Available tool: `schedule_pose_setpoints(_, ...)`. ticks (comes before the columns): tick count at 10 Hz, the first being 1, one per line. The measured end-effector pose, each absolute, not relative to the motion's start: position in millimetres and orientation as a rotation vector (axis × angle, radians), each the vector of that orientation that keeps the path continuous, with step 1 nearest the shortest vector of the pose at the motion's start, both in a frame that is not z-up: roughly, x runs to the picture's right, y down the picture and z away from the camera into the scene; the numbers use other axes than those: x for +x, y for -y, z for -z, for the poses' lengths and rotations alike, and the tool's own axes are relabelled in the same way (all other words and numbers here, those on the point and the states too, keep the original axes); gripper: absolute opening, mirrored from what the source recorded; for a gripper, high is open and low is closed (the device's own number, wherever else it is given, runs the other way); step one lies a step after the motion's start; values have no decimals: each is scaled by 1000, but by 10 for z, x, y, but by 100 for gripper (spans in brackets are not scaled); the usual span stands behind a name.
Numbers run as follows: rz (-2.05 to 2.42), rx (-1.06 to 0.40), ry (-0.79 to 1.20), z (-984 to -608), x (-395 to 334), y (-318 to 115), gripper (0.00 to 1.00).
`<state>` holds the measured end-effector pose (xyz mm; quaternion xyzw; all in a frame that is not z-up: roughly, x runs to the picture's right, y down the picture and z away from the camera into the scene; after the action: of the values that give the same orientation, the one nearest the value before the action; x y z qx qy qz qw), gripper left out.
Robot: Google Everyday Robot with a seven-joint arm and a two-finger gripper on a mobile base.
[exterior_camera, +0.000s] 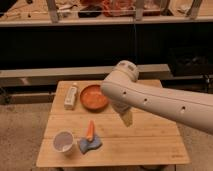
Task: Pick up the ceramic cup
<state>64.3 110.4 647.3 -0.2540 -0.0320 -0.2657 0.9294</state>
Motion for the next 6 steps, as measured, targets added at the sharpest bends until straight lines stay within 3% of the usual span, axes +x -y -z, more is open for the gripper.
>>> schedule_pose_setpoints(6, 660, -504, 148, -6432, 16, -1130, 80)
